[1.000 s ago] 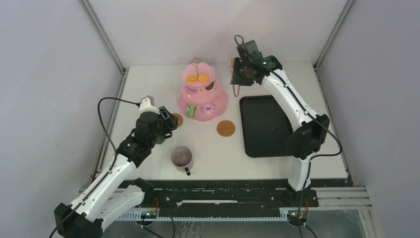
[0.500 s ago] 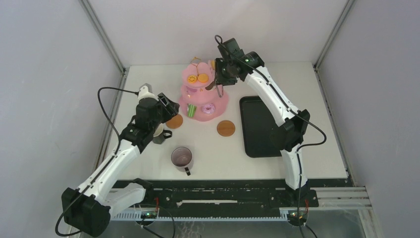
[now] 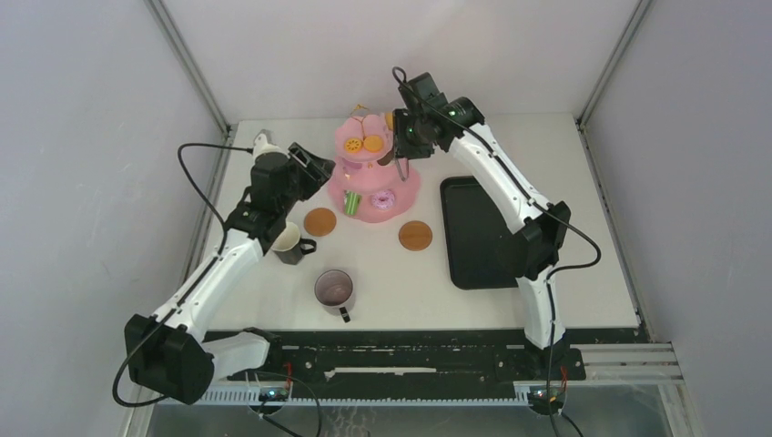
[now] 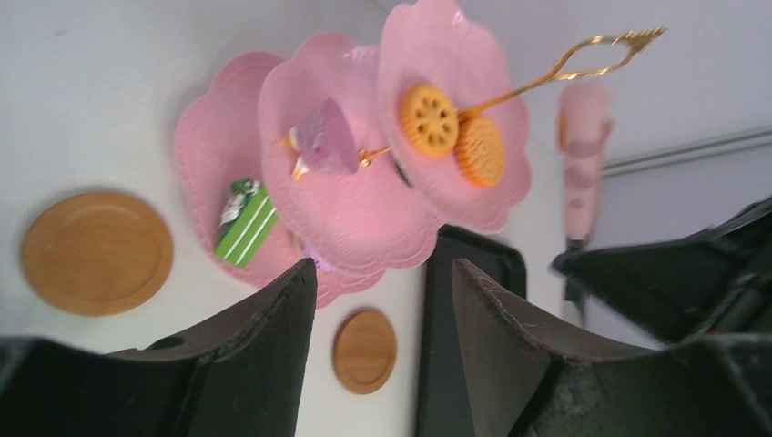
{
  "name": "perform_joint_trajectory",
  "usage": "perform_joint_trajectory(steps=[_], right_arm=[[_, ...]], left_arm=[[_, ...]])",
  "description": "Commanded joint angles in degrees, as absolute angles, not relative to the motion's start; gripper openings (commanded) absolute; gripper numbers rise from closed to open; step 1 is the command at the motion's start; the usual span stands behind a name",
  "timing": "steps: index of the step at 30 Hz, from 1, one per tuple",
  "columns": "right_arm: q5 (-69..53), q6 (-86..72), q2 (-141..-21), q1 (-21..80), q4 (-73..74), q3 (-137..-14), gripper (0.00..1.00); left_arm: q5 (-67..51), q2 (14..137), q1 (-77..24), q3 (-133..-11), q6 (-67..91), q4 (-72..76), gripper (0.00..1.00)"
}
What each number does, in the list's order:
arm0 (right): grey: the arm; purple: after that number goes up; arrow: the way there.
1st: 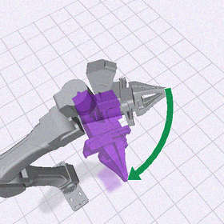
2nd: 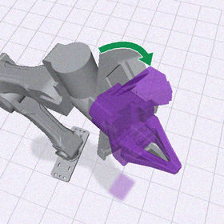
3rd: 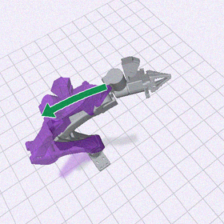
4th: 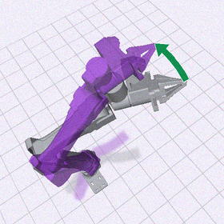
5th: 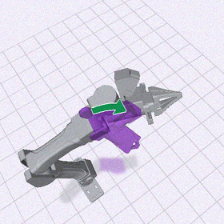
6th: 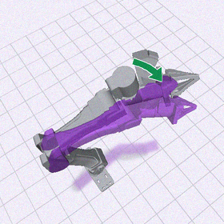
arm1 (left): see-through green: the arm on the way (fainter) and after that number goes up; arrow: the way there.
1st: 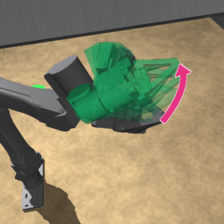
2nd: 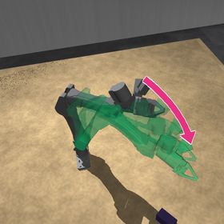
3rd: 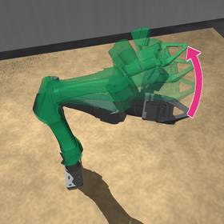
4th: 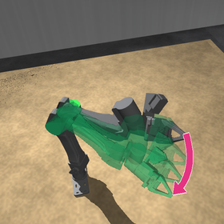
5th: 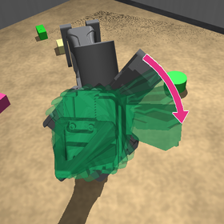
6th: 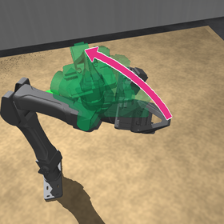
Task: Serve the afternoon tea
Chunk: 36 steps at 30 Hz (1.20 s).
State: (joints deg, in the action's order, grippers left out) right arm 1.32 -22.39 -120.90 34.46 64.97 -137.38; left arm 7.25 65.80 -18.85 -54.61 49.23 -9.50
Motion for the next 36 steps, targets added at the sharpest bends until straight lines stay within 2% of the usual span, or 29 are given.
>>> perform_joint_trajectory(steps=[1, 12, 21, 31, 36], right_arm=[[2.1, -21.9, -114.6, 33.4, 60.5, -132.5, 0.18], [0.9, -21.5, -106.0, 30.8, 55.1, -120.4, 0.18], [-0.7, -21.3, -103.8, 29.2, 52.5, -117.0, 0.17], [-2.6, -21.2, -102.6, 27.2, 50.2, -113.8, 0.17], [-3.3, -21.2, -101.9, 26.4, 49.1, -112.2, 0.16]], left_arm=[[5.3, 68.5, -17.6, -61.1, 55.2, -5.6, 0.61], [4.3, 75.9, -15.2, -64.3, 65.5, -1.4, 0.57], [2.1, 79.5, -15.0, -65.1, 65.9, -0.5, 0.46], [0.8, 83.7, -15.0, -67.1, 65.5, -0.4, 0.45], [0.5, 85.3, -15.0, -68.6, 65.4, -0.5, 0.40]])
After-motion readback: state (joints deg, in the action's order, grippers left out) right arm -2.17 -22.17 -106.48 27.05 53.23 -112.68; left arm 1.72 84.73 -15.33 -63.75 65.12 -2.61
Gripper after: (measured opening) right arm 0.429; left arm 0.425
